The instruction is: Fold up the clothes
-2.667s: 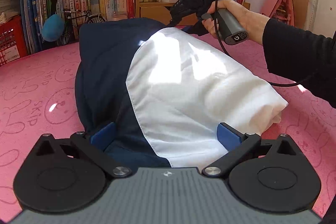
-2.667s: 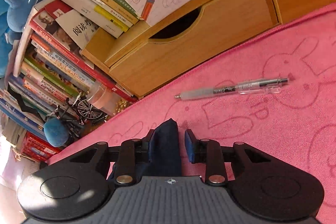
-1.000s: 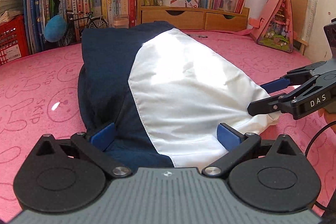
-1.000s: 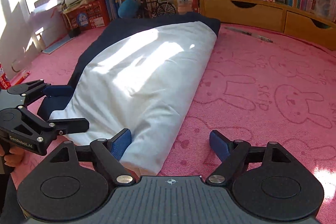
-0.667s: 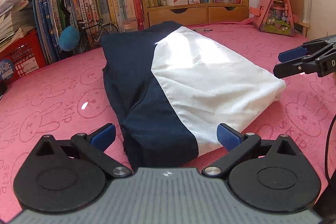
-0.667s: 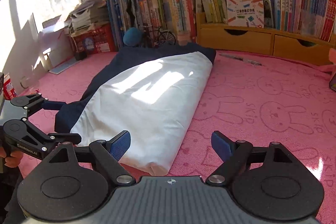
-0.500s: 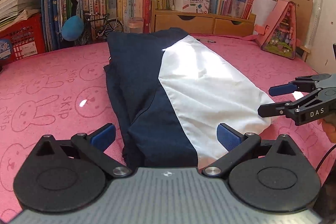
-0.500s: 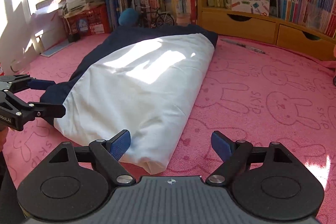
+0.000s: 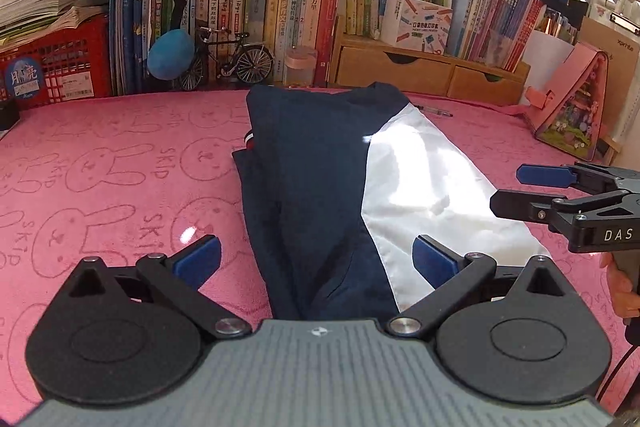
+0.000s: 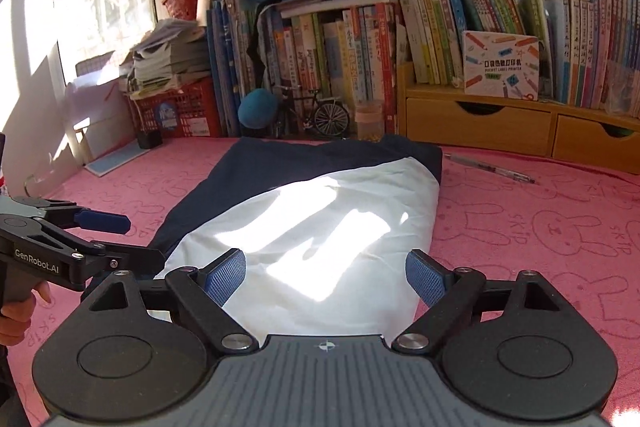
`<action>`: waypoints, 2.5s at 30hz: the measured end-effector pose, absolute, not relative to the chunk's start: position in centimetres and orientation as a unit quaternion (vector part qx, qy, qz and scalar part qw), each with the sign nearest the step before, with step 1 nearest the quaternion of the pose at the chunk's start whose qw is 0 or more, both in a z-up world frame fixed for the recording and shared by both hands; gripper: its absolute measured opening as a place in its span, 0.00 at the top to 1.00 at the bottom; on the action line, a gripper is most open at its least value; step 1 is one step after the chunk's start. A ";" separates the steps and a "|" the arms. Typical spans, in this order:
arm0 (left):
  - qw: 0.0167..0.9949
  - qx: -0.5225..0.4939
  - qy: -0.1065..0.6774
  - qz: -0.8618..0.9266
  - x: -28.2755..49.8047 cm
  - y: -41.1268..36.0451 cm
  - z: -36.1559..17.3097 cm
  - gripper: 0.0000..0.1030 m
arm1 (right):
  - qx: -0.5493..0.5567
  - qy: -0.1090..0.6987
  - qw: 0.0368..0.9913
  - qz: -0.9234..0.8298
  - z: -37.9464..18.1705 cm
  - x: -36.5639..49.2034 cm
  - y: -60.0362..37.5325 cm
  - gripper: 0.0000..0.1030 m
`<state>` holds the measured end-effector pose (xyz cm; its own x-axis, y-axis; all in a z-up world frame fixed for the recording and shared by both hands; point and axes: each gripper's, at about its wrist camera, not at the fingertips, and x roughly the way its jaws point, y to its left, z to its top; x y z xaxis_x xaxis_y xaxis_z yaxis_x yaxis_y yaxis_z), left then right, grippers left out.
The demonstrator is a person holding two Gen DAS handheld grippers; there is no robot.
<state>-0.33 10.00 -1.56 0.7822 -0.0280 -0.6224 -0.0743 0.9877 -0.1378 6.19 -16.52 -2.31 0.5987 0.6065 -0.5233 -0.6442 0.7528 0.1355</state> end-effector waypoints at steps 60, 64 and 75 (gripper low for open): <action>0.944 -0.047 0.326 0.009 -3.2 10.0 -5.2 0.00 | -0.075 0.353 0.896 0.258 -6.6 3.9 -19.4 0.00; 0.945 -0.041 0.324 0.026 -4.2 10.6 -2.4 0.00 | -0.065 0.335 0.894 0.290 -4.9 2.4 -20.9 0.00; 0.959 0.037 0.267 0.092 9.0 9.4 1.3 0.00 | -0.023 0.248 0.911 0.330 -0.2 9.3 -16.5 0.01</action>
<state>9.03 9.41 1.27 0.8407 0.1961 -0.5048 -0.1565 0.9803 0.1202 9.29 -16.52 -0.19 0.6593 0.5900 -0.4661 -0.6127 0.7809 0.1218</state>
